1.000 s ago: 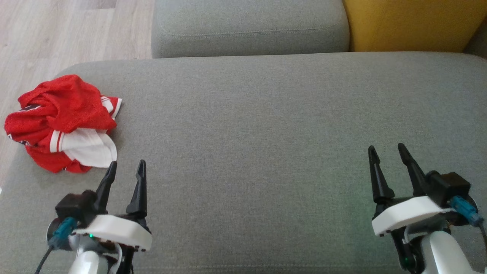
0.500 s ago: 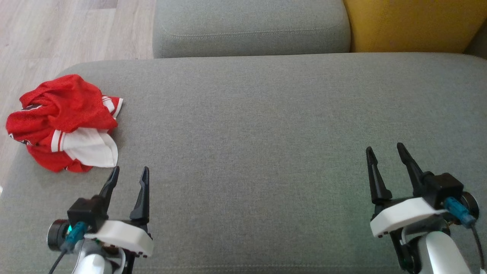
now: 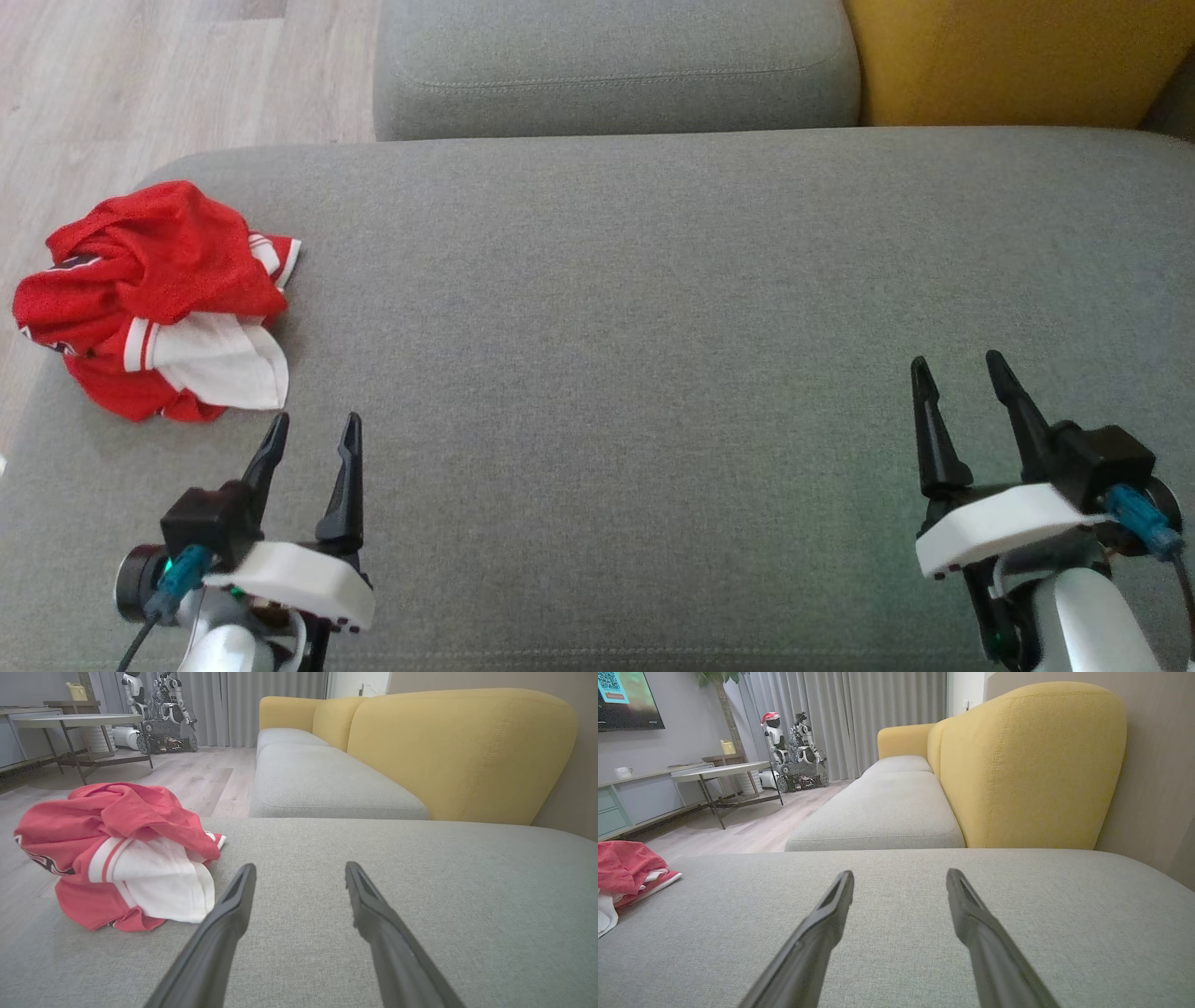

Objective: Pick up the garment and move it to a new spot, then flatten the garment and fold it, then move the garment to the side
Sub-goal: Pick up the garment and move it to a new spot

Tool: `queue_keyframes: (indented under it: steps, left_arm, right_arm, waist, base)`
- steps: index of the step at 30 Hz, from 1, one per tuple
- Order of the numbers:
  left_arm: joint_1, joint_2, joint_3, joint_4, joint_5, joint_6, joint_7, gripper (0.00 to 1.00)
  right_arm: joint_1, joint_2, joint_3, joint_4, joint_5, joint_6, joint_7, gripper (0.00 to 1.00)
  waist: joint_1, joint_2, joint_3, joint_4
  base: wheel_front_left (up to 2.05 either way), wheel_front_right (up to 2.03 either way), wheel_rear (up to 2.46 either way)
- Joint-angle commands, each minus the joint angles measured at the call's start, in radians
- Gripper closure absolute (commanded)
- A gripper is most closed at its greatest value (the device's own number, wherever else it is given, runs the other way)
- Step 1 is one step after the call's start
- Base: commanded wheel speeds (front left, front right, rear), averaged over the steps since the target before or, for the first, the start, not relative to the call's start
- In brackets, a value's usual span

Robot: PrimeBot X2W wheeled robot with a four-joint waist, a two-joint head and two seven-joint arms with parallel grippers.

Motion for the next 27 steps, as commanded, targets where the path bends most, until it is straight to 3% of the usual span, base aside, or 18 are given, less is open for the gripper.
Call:
queue_keyframes:
  steps: [1,17,27]
  left_arm:
    - [-0.059,0.010,0.036,-0.029,-0.005,0.005,-0.012,0.00]
    - [-0.069,0.024,0.037,-0.027,-0.009,0.018,-0.012,0.00]
    - [-0.084,0.057,0.066,-0.030,-0.016,0.037,-0.012,0.00]
  right_arm:
    - [-0.020,-0.002,0.019,-0.031,0.005,-0.001,-0.011,0.00]
    - [-0.019,-0.002,0.014,-0.037,0.011,-0.001,-0.013,0.00]
    - [-0.010,-0.002,0.038,-0.088,0.008,-0.001,0.007,0.00]
  waist:
    - [0.0000,0.0000,0.001,0.001]
    - [0.0000,0.0000,0.006,0.029]
    - [0.0000,0.0000,0.017,0.149]
  base:
    - [0.00,0.00,0.00]
    - [0.00,0.00,0.00]
    - [0.00,0.00,0.00]
